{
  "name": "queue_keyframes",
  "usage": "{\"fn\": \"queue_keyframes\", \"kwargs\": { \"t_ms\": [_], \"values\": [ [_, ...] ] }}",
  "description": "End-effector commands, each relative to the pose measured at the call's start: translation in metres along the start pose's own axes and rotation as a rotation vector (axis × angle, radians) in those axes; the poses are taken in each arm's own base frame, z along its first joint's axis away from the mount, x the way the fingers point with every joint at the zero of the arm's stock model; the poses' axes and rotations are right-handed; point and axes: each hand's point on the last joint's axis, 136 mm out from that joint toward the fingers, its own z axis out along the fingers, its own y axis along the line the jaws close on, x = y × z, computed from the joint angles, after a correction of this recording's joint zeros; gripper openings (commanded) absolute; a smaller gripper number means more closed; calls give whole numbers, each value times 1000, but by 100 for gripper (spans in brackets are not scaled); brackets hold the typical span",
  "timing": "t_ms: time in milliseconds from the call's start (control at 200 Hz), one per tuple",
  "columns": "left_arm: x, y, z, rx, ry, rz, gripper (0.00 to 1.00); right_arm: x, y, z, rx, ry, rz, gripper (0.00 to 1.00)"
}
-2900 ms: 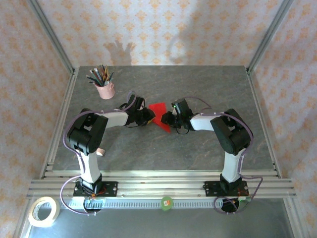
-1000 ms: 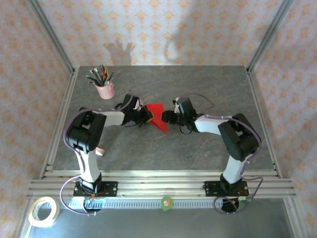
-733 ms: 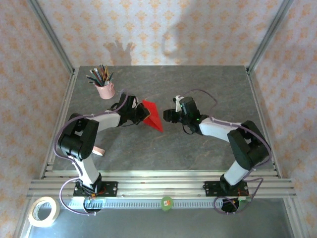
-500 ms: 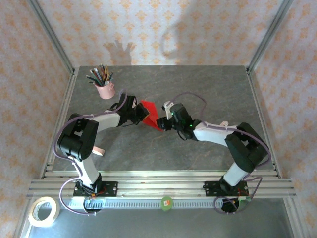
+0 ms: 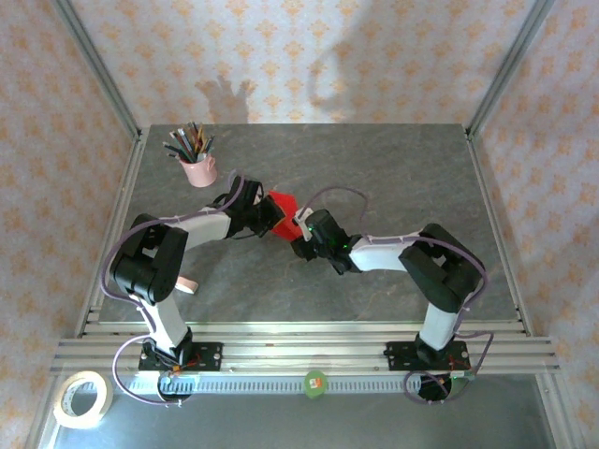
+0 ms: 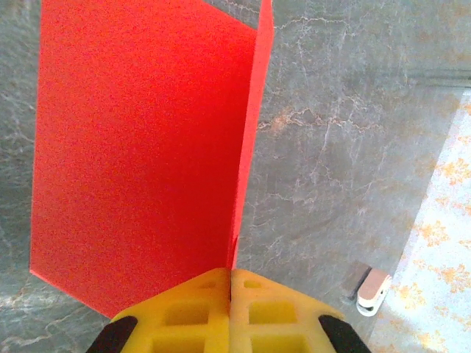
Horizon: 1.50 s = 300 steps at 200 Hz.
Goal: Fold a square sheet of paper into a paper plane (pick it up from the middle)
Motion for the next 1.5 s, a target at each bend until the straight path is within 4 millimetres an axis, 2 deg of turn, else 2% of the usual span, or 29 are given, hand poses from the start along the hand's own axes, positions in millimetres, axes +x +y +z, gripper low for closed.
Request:
{"fn": "queue_keyframes", "kwargs": {
  "t_ms": [0,180,876,1081,1241,1496],
  "values": [
    [0,3,6,-32,-6,-23,7,-11,0,6,29,-50,-35,40],
    [2,3,8,-35,-1,-20,7,-10,-4,11,57,-57,-51,41],
    [6,4,10,-37,10,-21,7,-14,-10,22,98,-73,-54,33],
    [6,1,8,-25,9,-23,8,-6,-8,23,83,-56,-58,25],
    [-2,-5,-2,-10,-16,-22,17,1,-6,22,68,-52,-55,18],
    [-40,8,-41,-10,-136,-54,35,1,4,14,5,-72,-39,14]
  ]
}}
